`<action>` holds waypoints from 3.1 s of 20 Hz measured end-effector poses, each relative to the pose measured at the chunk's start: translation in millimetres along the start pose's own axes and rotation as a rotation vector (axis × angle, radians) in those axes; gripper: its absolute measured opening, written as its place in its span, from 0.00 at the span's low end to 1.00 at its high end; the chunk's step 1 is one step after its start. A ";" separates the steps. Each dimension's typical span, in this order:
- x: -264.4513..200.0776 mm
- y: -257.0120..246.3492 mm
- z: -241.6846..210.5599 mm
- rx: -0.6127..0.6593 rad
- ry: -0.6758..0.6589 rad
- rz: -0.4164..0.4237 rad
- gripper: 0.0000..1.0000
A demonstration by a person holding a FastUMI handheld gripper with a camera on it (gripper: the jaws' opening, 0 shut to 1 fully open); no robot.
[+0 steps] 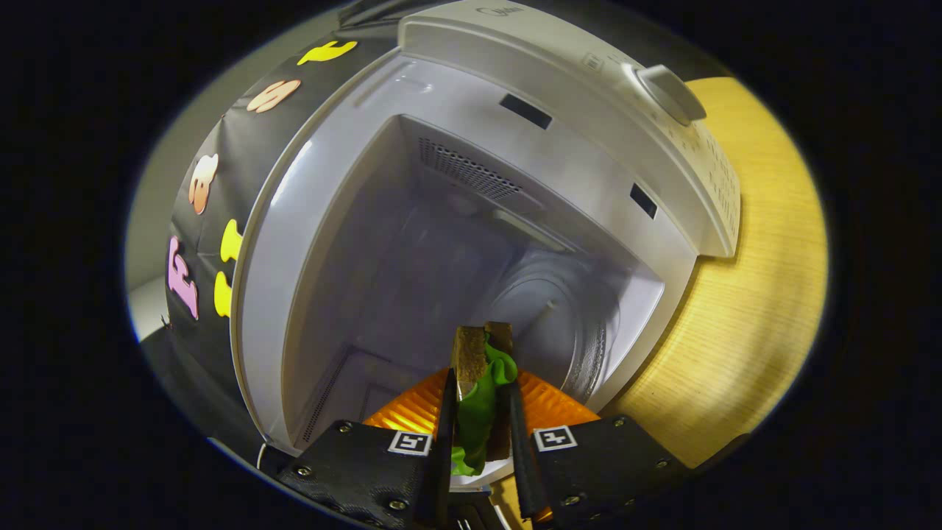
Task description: Open the microwave, put the food inside, and close the microwave door.
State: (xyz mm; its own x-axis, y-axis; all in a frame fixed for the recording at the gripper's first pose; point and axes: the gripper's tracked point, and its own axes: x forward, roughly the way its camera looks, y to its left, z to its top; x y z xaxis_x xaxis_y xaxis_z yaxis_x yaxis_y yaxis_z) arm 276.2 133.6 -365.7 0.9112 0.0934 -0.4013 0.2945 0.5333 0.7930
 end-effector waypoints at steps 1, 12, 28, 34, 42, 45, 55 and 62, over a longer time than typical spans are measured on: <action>-1.6 -4.6 1.4 -0.031 -0.001 -0.014 0.44; -35.8 -15.6 20.1 -0.290 -0.004 -0.104 0.96; -192.9 54.6 74.4 -0.604 -0.006 0.032 0.96; -259.3 81.9 87.0 -0.746 -0.010 0.096 0.96; -336.2 119.3 95.8 -0.893 -0.113 0.190 0.96; -360.1 133.0 99.9 -0.916 -0.170 0.227 0.96; -413.9 172.1 84.5 -0.953 -0.264 0.307 0.40; -431.5 198.0 60.4 -0.966 -0.253 0.393 0.01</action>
State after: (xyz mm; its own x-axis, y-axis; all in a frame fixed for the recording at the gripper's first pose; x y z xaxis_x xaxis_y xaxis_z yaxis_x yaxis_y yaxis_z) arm -41.3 148.1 -7.7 0.9583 0.2857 -0.0018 -0.2841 0.9533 0.1028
